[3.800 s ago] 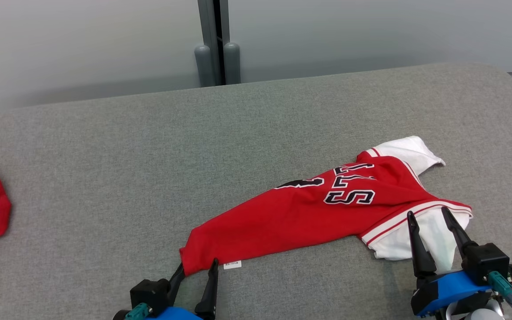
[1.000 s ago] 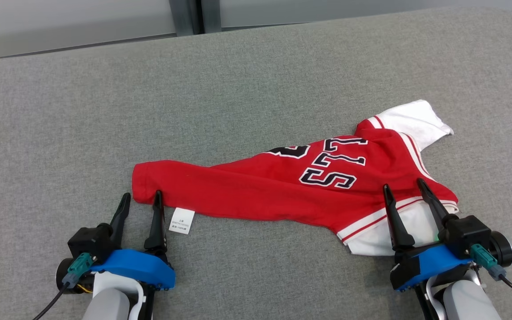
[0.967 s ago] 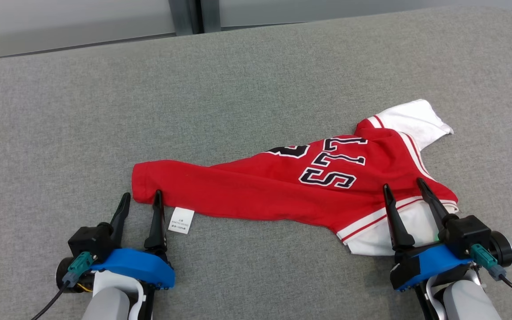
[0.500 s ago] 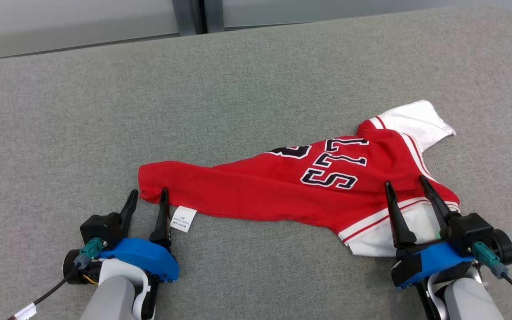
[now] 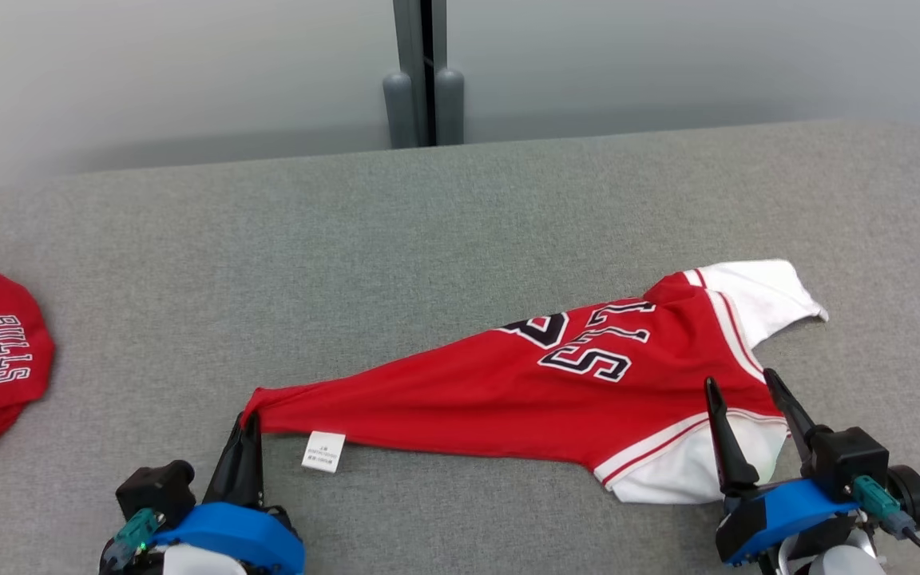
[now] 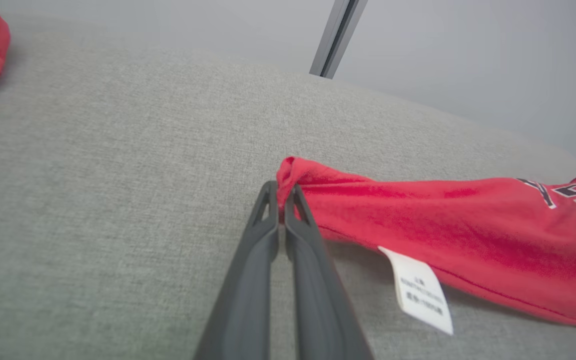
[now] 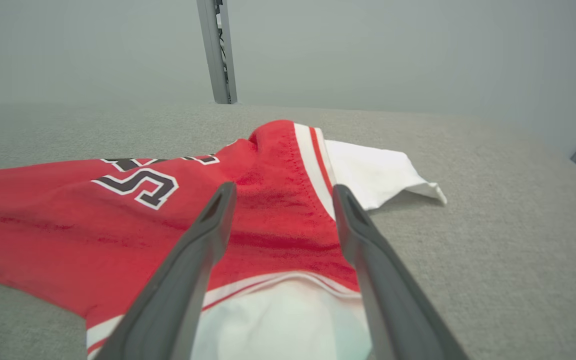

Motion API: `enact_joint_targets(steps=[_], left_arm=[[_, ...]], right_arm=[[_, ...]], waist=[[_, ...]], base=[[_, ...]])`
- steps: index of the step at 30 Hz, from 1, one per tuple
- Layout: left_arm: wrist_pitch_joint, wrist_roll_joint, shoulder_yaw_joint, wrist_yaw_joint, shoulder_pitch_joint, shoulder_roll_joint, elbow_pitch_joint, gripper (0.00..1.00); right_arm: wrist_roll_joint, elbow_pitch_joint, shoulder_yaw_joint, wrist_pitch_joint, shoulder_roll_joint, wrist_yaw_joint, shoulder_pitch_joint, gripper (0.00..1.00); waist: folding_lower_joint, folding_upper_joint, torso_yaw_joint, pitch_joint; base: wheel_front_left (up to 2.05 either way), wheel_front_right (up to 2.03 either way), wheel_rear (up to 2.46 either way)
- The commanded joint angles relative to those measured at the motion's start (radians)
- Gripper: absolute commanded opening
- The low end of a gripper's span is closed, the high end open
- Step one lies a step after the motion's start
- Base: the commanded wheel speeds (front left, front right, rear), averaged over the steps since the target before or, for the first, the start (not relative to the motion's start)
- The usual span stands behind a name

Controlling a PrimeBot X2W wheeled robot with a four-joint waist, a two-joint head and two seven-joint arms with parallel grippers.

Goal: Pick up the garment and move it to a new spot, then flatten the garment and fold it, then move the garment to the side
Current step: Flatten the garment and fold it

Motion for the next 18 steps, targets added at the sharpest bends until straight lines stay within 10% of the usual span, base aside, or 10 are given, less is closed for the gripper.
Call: enact_joint_targets(steps=[1, 14, 15, 16, 18], left_arm=[[0.0, 0.01, 0.024, 0.002, 0.025, 0.002, -0.023, 0.0], [0.0, 0.076, 0.119, 0.081, 0.131, -0.003, -0.032, 0.0], [0.0, 0.074, 0.113, 0.081, 0.132, -0.003, -0.03, 0.29], [0.0, 0.066, 0.111, 0.085, 0.133, -0.003, -0.031, 0.85], [0.0, 0.059, 0.103, 0.093, 0.138, -0.003, -0.039, 1.0]], right_arm=[[-0.005, 0.006, 0.001, -0.001, -0.001, 0.0, 0.019, 1.0], [-0.016, 0.044, 0.005, -0.001, -0.001, 0.0, 0.108, 1.0], [-0.008, 0.046, 0.013, -0.001, -0.001, 0.0, 0.114, 1.0], [0.001, 0.049, 0.021, -0.001, -0.001, 0.0, 0.122, 1.0], [0.021, 0.06, 0.03, -0.001, -0.001, 0.0, 0.134, 1.0]], waist=[[-0.0001, -0.0004, 0.002, -0.023], [-0.0001, -0.0004, 0.018, -0.089], [-0.0001, -0.0004, 0.017, -0.089], [-0.0001, -0.0004, 0.016, -0.089], [-0.0001, -0.0004, 0.015, -0.086]], base=[[0.0, 0.0, 0.0], [0.0, 0.0, 0.0], [0.0, 0.0, 0.0], [0.0, 0.0, 0.0], [0.0, 0.0, 0.0]])
